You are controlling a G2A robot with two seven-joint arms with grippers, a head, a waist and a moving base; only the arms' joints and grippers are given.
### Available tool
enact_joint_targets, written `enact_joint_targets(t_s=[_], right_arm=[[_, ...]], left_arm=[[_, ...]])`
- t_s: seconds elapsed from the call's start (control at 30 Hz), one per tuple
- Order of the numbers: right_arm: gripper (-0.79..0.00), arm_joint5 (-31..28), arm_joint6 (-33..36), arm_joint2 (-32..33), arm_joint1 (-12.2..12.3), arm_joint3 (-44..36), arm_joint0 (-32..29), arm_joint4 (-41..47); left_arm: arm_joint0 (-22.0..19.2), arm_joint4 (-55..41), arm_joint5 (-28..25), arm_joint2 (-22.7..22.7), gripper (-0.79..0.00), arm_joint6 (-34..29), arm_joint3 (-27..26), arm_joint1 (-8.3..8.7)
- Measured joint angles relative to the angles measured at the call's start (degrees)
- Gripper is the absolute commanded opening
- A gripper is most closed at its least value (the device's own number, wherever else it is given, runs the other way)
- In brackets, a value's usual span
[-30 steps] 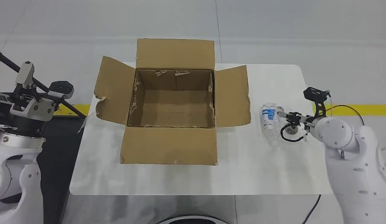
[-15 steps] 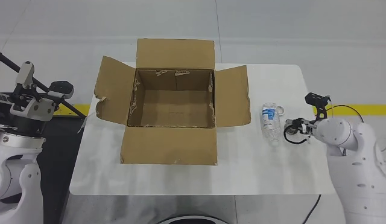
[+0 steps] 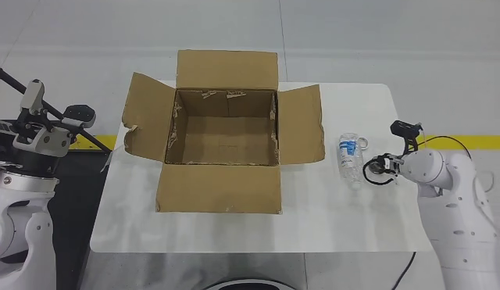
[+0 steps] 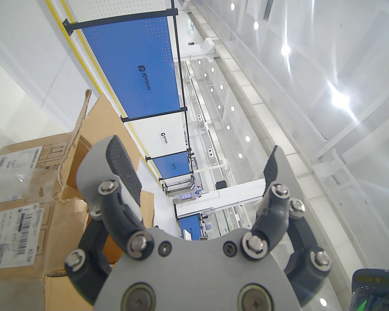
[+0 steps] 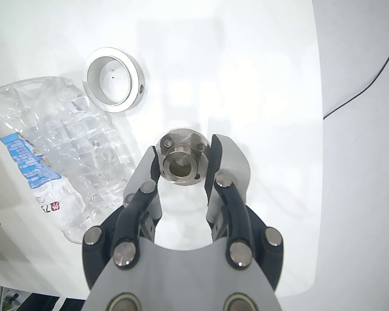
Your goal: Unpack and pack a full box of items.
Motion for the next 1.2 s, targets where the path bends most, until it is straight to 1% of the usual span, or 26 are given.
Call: enact_joint_targets(t_s=[0.23, 0.37, 0.4, 0.43, 0.47, 0.53, 0.57, 0.67, 0.7, 0.77, 0.87, 0.9, 0.97, 1.13, 1.2], right_arm=[[-0.422, 0.31, -0.22, -1.0, -0.1, 1.1, 0.73, -0.23], [-0.446, 0.64, -0.23, -1.44, -0.15, 1.98, 1.29, -0.47], [-0.486, 0.78, -0.21, -1.59, -0.16, 2.25, 1.46, -0.58], [-0.548, 0.85, -0.21, -1.69, -0.17, 2.43, 1.58, -0.64], [-0.579, 0.9, -0.21, -1.78, -0.18, 2.59, 1.69, -0.7], [-0.606, 0.96, -0.25, -1.93, -0.2, 2.85, 1.88, -0.73], [-0.653, 0.96, -0.28, -1.97, -0.2, 2.93, 1.94, -0.73], [-0.742, 0.92, -0.46, -1.94, -0.19, 3.0, 2.01, -0.66], [-0.76, 0.92, -0.66, -1.81, -0.16, 2.87, 1.95, -0.61], [-0.754, 0.95, -0.9, -1.57, -0.11, 2.5, 1.74, -0.56], [-0.69, 1.0, -0.83, -1.2, -0.02, 1.77, 1.33, -0.51], [-0.653, 1.03, -0.78, -1.1, 0.01, 1.48, 1.18, -0.5], [-0.536, 1.07, -0.72, -0.99, 0.04, 1.02, 0.97, -0.49], [-0.489, 1.31, -0.57, -0.83, 0.12, 0.0, 0.44, -0.5], [-0.483, 1.42, -0.48, -0.76, 0.15, -0.27, 0.22, -0.51]], left_arm=[[0.0, 0.0, 0.0, 0.0, 0.0, 0.0, 0.0, 0.0], [0.0, 0.0, 0.0, 0.0, 0.0, 0.0, 0.0, 0.0], [0.0, 0.0, 0.0, 0.0, 0.0, 0.0, 0.0, 0.0], [0.0, 0.0, 0.0, 0.0, 0.0, 0.0, 0.0, 0.0], [0.0, 0.0, 0.0, 0.0, 0.0, 0.0, 0.0, 0.0], [0.0, 0.0, 0.0, 0.0, 0.0, 0.0, 0.0, 0.0], [0.0, 0.0, 0.0, 0.0, 0.0, 0.0, 0.0, 0.0], [0.0, 0.0, 0.0, 0.0, 0.0, 0.0, 0.0, 0.0], [0.0, 0.0, 0.0, 0.0, 0.0, 0.0, 0.0, 0.0], [0.0, 0.0, 0.0, 0.0, 0.0, 0.0, 0.0, 0.0], [0.0, 0.0, 0.0, 0.0, 0.0, 0.0, 0.0, 0.0], [0.0, 0.0, 0.0, 0.0, 0.0, 0.0, 0.0, 0.0], [0.0, 0.0, 0.0, 0.0, 0.0, 0.0, 0.0, 0.0], [0.0, 0.0, 0.0, 0.0, 0.0, 0.0, 0.0, 0.0], [0.0, 0.0, 0.0, 0.0, 0.0, 0.0, 0.0, 0.0]])
